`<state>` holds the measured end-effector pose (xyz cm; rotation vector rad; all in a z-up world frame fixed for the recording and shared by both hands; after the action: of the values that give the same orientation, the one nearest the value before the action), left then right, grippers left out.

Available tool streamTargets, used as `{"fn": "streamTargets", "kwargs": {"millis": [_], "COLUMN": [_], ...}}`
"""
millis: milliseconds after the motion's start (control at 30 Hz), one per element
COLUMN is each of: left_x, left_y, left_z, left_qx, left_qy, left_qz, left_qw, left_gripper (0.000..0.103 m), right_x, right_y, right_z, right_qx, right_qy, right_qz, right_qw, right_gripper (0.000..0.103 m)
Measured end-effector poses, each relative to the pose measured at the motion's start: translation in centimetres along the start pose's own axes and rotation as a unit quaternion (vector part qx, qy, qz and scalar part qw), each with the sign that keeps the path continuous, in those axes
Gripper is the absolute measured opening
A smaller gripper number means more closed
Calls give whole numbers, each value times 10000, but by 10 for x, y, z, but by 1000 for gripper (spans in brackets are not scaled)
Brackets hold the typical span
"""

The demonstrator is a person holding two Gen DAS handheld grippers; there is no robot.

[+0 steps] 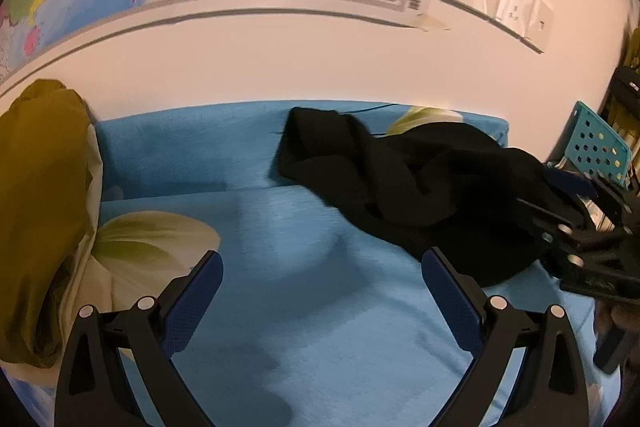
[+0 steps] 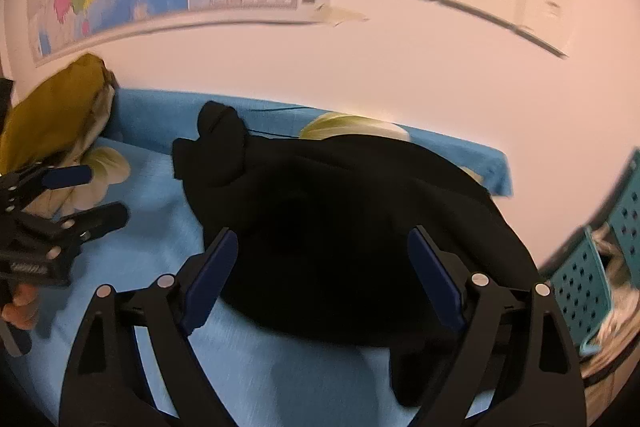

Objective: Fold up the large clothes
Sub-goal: 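Grasp the black jacket's shoulder with the right gripper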

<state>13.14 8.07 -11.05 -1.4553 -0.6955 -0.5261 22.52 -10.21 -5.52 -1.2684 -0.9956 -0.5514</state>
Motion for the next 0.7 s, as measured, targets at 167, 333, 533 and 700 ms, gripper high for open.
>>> {"fn": "streamTargets", "kwargs": {"millis": [167, 333, 533, 700], "left_x": [-2, -4, -1, 1], "left_y": [9, 11, 13, 16], "left_z": [6, 11, 13, 11], "left_qx": [-7, -19, -98, -59], "left_qy": [-15, -51, -80, 58], "left_qz": [18, 35, 8, 19], "left_qw": [10000, 10000, 9999, 10000], "left_gripper": [96, 96, 96, 96], "right_x": [3, 9, 22, -6], "right_y": [52, 34, -55, -58], "right_z": [-1, -11, -53, -53], "right_qx": [-190, 83, 686, 363], "right_qy": [-537, -555, 345, -72], "right_qz": [424, 304, -194, 175], "right_qw": [9975, 9980, 9969, 9992], "right_gripper": [96, 10, 2, 41]}}
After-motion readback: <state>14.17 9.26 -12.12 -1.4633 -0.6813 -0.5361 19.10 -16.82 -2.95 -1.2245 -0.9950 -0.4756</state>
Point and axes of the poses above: each gripper's, at about its wrist camera, not at the fingertips, and y roughly the way its jaws point, z to its left, x to its top, the point moved 10 cm from there along y, roughly the way its jaws point, and after that the axes turned 7 degrees about y, right-handed, at the moved point
